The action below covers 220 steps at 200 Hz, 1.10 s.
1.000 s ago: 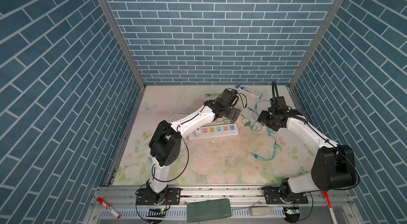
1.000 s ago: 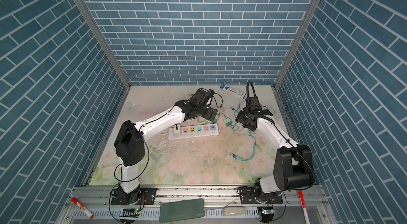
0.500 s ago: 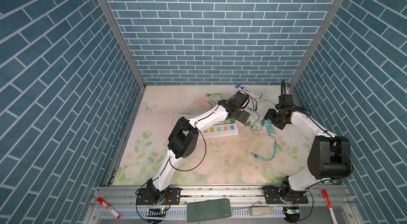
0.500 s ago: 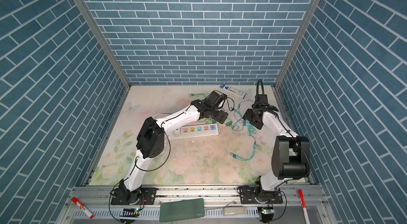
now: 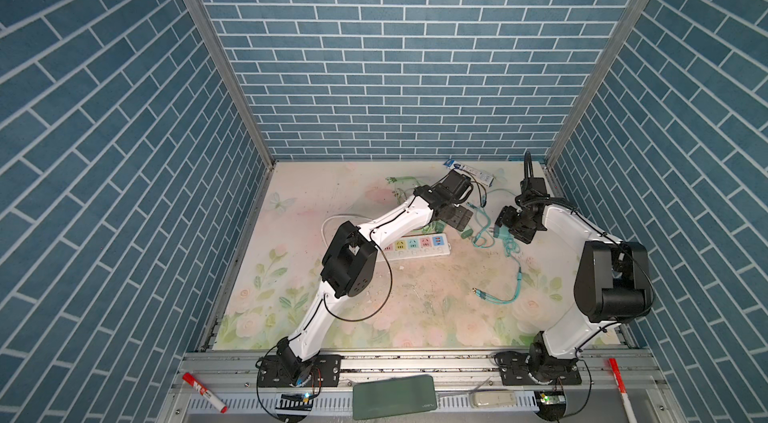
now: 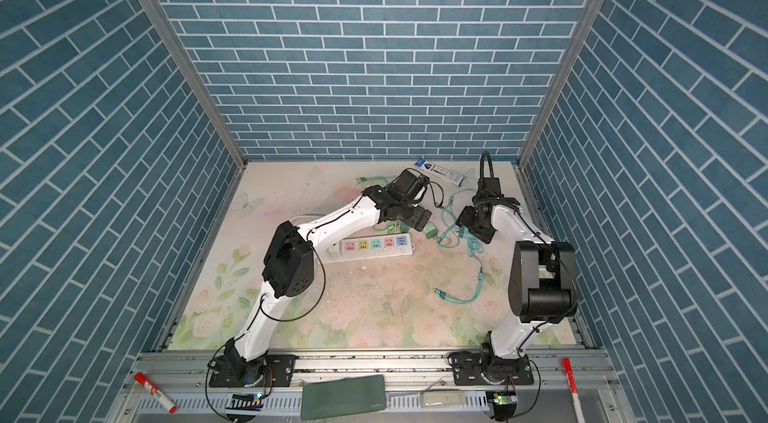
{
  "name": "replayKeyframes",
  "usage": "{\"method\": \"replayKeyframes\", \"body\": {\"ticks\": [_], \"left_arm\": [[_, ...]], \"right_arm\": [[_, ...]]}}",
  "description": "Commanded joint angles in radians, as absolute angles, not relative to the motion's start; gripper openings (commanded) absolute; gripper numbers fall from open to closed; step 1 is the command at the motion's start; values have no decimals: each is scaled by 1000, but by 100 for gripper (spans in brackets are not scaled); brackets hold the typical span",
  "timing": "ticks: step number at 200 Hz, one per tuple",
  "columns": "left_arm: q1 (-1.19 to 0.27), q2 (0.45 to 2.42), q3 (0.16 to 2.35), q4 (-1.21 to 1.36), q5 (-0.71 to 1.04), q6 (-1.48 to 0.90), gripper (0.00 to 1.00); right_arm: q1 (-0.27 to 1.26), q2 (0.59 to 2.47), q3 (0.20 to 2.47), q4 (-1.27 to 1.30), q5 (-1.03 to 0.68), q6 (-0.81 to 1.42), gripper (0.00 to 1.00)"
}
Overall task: Insert the plug
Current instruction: 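Move both grippers toward the teal chargers farther from the robot, then lower the left gripper and close it on the mint-green charger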
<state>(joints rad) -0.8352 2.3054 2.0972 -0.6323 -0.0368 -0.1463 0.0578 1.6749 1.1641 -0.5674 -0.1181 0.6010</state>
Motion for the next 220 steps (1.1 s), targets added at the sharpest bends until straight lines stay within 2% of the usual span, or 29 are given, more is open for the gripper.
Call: {"method": "replayKeyframes", "body": {"ticks": [1, 55, 220], "left_arm": [[-823, 2369, 2138, -693, -67, -156, 89], [-805, 2465, 2268, -771, -66, -146, 77], [-775, 2527, 2279, -813, -27, -181, 62]], "right_arm": [[58, 1681, 1205, -576, -120, 580, 73], [41, 1650, 1174, -564, -117, 577, 73], [29, 1591, 1119, -532, -138, 581, 72]]}}
